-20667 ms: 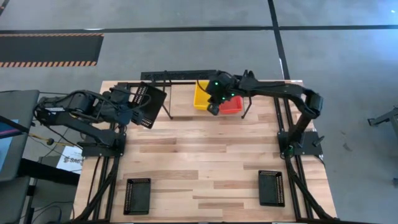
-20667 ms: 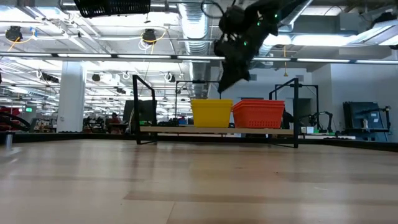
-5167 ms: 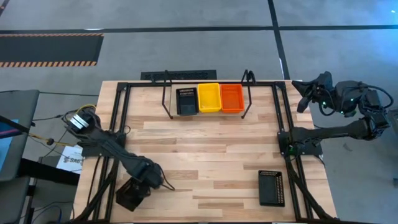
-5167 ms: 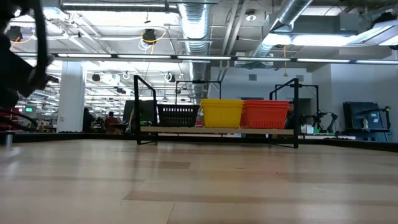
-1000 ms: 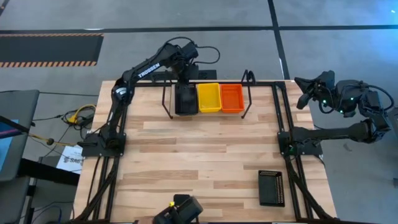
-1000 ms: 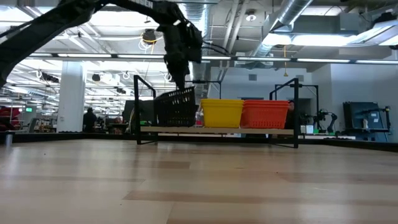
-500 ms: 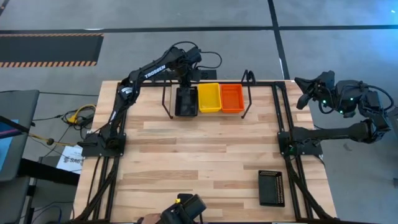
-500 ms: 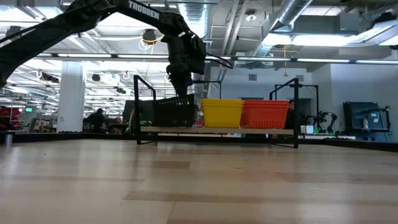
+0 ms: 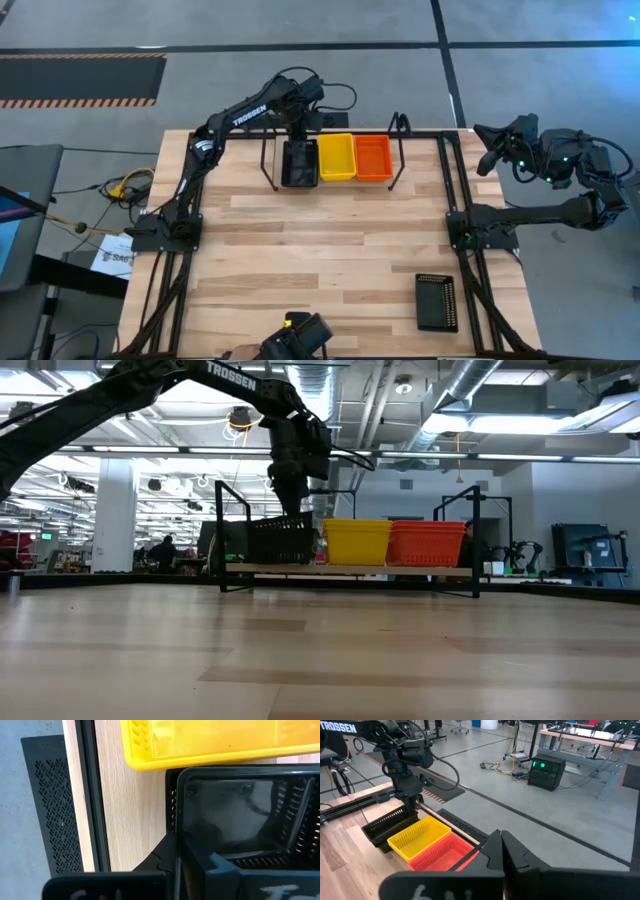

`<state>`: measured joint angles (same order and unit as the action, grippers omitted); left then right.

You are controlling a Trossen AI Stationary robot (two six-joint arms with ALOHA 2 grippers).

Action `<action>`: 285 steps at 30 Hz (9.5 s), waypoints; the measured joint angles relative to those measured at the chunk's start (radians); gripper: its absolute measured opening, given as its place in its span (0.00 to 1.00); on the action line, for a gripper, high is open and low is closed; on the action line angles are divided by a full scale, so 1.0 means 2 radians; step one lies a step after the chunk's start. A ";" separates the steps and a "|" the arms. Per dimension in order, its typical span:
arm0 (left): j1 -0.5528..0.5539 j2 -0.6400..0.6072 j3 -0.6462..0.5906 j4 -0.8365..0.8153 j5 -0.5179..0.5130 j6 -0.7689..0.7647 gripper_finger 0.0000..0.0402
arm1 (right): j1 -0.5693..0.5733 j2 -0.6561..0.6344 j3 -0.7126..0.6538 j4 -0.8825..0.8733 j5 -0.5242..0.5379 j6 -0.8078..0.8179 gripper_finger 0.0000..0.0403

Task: Stack baskets on shelf by color
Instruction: Stack the left black bin on top of the other black bin on the shelf, then stack the black bin on top of the other stacked black bins on the shelf

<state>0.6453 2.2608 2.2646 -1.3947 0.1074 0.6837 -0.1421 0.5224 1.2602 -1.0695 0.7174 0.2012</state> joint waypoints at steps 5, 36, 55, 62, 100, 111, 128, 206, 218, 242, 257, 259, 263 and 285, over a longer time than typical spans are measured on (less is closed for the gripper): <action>0.000 0.000 0.000 0.013 -0.020 -0.030 0.01 | 0.000 0.000 0.000 0.000 0.000 0.000 0.00; -0.034 -0.095 0.046 0.055 -0.056 -0.182 0.24 | 0.000 0.000 0.000 -0.003 -0.003 0.000 0.03; -0.210 -0.235 0.045 0.091 -0.196 -0.332 0.24 | 0.000 0.028 -0.003 -0.253 -0.266 0.272 0.11; -0.269 -0.236 0.045 0.081 -0.260 -0.350 0.24 | 0.003 0.047 -0.031 -0.244 -0.407 0.314 0.11; -0.427 -0.236 0.043 -0.017 -0.271 -0.378 0.24 | 0.542 0.371 -0.207 0.071 -0.394 1.001 0.11; -0.426 -0.236 0.043 0.001 -0.271 -0.365 0.24 | 0.580 0.380 -0.207 0.076 -0.375 1.061 0.25; -0.426 -0.236 0.043 0.001 -0.283 -0.368 0.24 | 0.577 0.402 -0.207 0.042 -0.403 1.064 0.56; -0.426 -0.236 0.043 -0.041 -0.266 -0.370 0.24 | 0.088 0.535 -0.207 0.356 -0.317 0.431 0.00; -0.426 -0.236 0.043 -0.041 -0.266 -0.364 0.24 | 0.089 0.534 -0.207 0.358 -0.322 0.431 0.09; -0.426 -0.236 0.043 -0.073 -0.263 -0.408 0.24 | 0.051 0.529 0.018 0.155 -0.321 0.230 0.40; -0.450 -0.229 -0.064 -0.073 -0.242 -0.405 0.24 | 0.042 0.490 0.137 -0.254 -0.274 0.226 0.34; -0.449 -0.229 -0.090 -0.050 -0.238 -0.406 0.24 | 0.047 0.452 0.135 -0.243 -0.277 0.239 0.33; -0.440 -0.229 -0.149 0.038 -0.186 -0.375 0.24 | 0.059 0.380 0.144 -0.251 -0.275 0.303 0.33; -0.327 -0.230 -0.317 0.360 -0.178 -0.565 0.24 | 0.131 0.141 0.145 -0.123 -0.172 0.249 0.33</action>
<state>-0.0080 1.8015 1.6314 -0.6753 -0.2492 -0.4466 0.1198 0.8049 1.5493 -1.3146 0.3737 0.7002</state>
